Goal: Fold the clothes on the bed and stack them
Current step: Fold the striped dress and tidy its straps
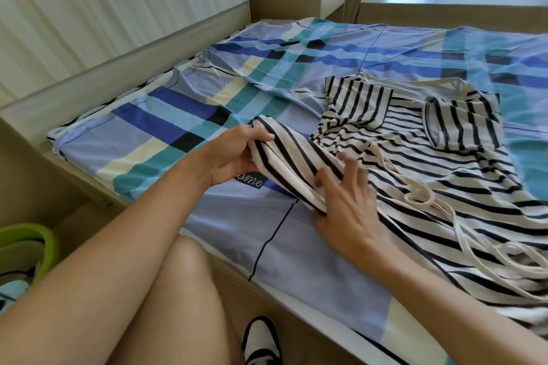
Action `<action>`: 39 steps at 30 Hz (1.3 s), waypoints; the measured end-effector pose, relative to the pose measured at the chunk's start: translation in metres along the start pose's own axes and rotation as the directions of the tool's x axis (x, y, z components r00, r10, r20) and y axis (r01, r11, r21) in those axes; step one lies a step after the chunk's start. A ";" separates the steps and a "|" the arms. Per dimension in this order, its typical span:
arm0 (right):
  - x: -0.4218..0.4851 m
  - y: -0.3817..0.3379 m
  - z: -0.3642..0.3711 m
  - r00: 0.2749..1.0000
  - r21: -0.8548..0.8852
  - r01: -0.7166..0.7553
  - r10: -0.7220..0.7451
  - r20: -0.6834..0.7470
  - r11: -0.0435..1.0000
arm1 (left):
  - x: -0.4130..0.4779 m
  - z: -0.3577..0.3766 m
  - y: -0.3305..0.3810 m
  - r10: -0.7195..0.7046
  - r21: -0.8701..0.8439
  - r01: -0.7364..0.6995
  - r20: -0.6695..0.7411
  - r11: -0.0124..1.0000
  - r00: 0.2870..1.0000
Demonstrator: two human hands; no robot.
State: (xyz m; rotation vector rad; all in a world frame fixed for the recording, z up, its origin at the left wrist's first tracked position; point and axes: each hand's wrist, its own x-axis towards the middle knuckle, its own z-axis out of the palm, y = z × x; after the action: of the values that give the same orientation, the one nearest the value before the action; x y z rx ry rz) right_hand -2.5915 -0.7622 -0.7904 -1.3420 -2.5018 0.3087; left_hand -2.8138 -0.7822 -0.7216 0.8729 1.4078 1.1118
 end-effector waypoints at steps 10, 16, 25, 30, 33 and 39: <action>0.026 0.031 -0.034 0.947 0.864 -0.213 0.315 0.067 0.457 | -0.013 -0.009 0.004 0.061 0.459 -0.157 0.218 0.875 0.974; 0.024 0.039 -0.028 0.912 0.906 -0.240 0.400 0.087 0.349 | -0.008 -0.015 -0.001 0.133 0.463 -0.150 0.069 0.874 0.989; 0.002 -0.017 -0.019 0.994 0.500 0.037 -0.085 0.072 0.865 | -0.013 0.006 0.004 0.097 0.407 -0.221 0.302 0.886 0.948; 0.017 -0.027 0.000 0.999 0.565 -0.034 0.032 0.013 0.825 | -0.012 0.021 0.003 0.043 0.506 -0.200 0.305 0.839 0.951; 0.026 -0.011 -0.004 0.993 0.572 -0.075 0.114 -0.032 0.817 | -0.012 0.013 0.004 0.062 0.615 -0.190 0.224 0.765 0.973; 0.032 0.006 -0.017 0.974 0.601 -0.041 0.167 -0.156 0.798 | 0.003 -0.012 0.002 0.195 0.907 0.043 -0.136 0.418 0.971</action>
State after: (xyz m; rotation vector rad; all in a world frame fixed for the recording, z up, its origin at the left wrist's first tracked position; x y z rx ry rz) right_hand -2.5977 -0.7308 -0.7722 -1.1660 -1.9164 0.8583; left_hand -2.8258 -0.7811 -0.7211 1.6312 2.2464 0.3919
